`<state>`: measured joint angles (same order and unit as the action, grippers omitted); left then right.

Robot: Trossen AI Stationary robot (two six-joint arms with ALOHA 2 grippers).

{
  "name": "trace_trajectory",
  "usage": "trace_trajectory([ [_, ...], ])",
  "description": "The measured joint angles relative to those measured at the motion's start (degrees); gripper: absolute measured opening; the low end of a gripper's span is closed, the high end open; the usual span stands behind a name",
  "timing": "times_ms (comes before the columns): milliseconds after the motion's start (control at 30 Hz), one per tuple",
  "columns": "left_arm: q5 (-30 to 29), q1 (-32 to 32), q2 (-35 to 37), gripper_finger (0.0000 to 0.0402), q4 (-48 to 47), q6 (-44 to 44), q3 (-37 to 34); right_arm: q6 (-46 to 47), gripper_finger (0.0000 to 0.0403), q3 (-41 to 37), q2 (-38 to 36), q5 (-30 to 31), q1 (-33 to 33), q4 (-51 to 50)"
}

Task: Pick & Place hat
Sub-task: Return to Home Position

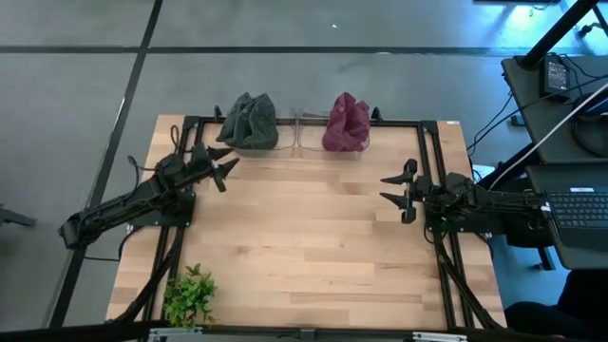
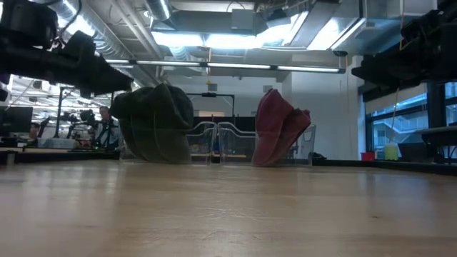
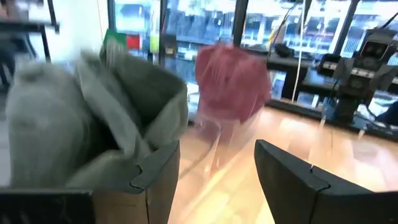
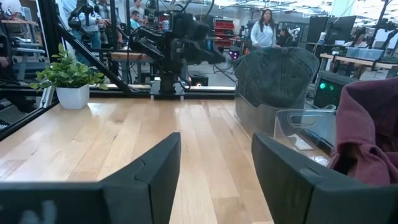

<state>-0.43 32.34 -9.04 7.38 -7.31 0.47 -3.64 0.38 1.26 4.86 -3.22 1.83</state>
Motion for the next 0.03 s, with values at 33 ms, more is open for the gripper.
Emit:
trace_trajectory([
  [33,0.06,0.00,0.11,0.0203,0.98,0.65,0.00,0.04,0.0198,0.02,0.12,0.00,0.00,0.00],
])
